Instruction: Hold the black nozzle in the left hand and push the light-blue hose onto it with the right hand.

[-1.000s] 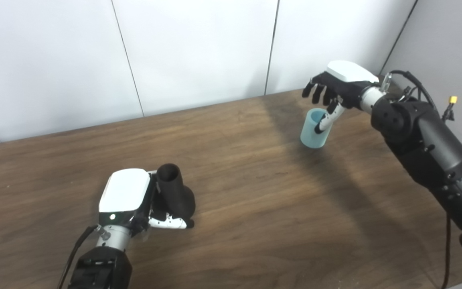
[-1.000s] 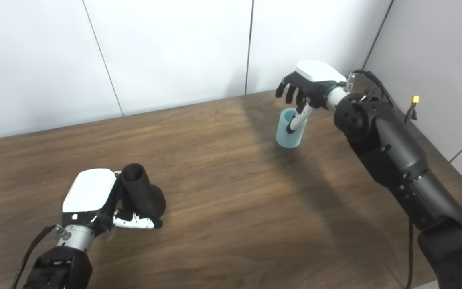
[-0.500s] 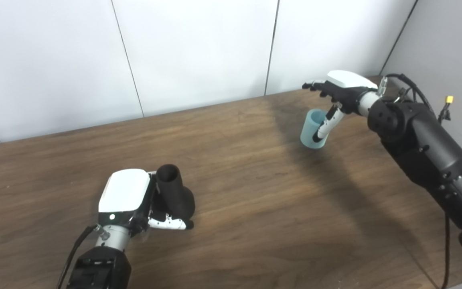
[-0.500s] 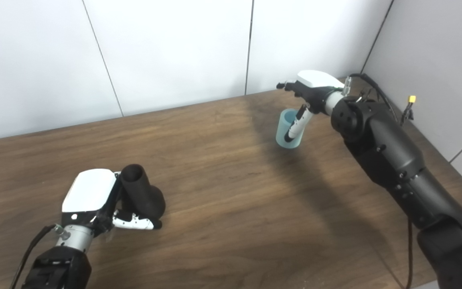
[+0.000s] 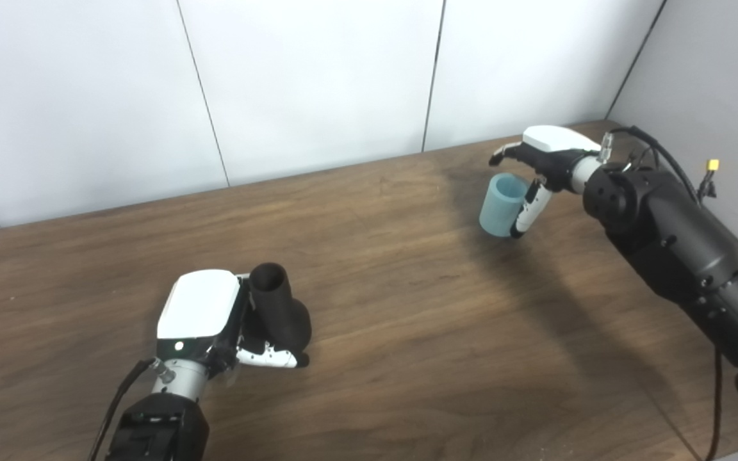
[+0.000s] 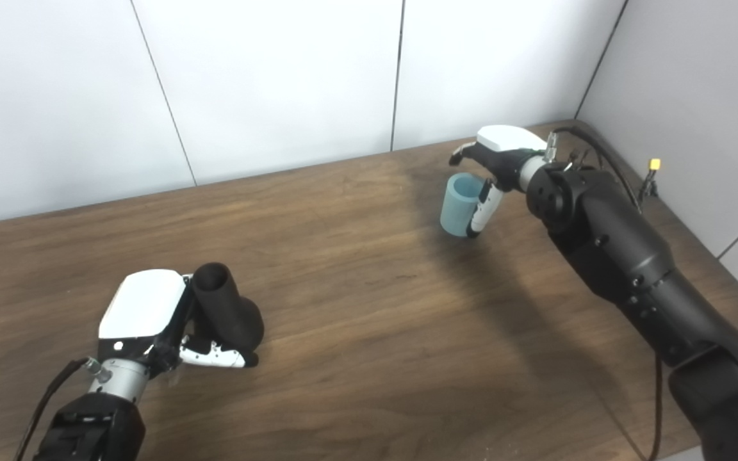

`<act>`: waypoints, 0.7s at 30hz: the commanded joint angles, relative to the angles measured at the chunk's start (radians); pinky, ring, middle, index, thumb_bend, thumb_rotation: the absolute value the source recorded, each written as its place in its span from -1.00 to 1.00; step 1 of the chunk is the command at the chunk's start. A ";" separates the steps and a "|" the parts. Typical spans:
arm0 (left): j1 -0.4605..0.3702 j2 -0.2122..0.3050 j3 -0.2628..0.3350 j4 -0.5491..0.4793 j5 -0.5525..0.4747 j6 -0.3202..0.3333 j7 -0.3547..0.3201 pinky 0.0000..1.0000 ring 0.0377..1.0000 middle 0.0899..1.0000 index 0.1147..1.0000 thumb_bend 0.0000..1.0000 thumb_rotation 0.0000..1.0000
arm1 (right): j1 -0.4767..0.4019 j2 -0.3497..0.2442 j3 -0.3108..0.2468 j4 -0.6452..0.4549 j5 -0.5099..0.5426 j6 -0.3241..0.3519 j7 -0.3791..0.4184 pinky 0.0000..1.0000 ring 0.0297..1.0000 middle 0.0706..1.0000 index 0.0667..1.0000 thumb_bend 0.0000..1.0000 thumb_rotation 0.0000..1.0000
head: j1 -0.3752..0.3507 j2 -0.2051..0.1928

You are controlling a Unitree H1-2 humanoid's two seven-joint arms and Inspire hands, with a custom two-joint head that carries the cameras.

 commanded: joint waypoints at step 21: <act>-0.009 -0.005 0.008 -0.037 0.008 0.000 0.007 -0.30 -0.08 -0.23 -0.14 0.05 -1.00 | 0.006 0.015 -0.072 0.089 0.082 -0.244 -0.281 -0.17 -0.23 -0.06 -0.04 0.04 -1.00 | -0.001 0.007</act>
